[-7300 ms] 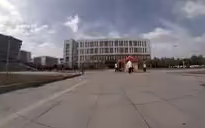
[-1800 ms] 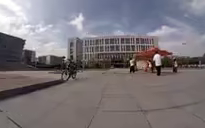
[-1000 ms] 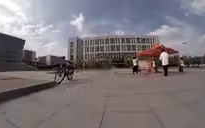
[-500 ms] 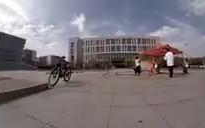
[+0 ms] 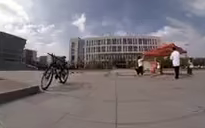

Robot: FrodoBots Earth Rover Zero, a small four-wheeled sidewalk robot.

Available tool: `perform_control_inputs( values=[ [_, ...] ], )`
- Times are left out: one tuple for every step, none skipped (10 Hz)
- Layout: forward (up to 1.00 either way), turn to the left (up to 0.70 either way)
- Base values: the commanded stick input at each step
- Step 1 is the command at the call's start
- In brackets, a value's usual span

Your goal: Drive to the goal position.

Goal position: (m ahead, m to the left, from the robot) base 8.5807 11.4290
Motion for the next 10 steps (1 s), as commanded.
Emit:
perform_control_inputs(
  values=[
    [0.0,0.0],
    [0.0,0.0],
    [0.0,0.0],
    [0.0,0.0],
    [0.0,0.0],
    [0.0,0.0],
    [0.0,0.0],
    [0.0,-0.06],
    [0.0,-0.98],
    [0.0,-1.0]
  ],
)
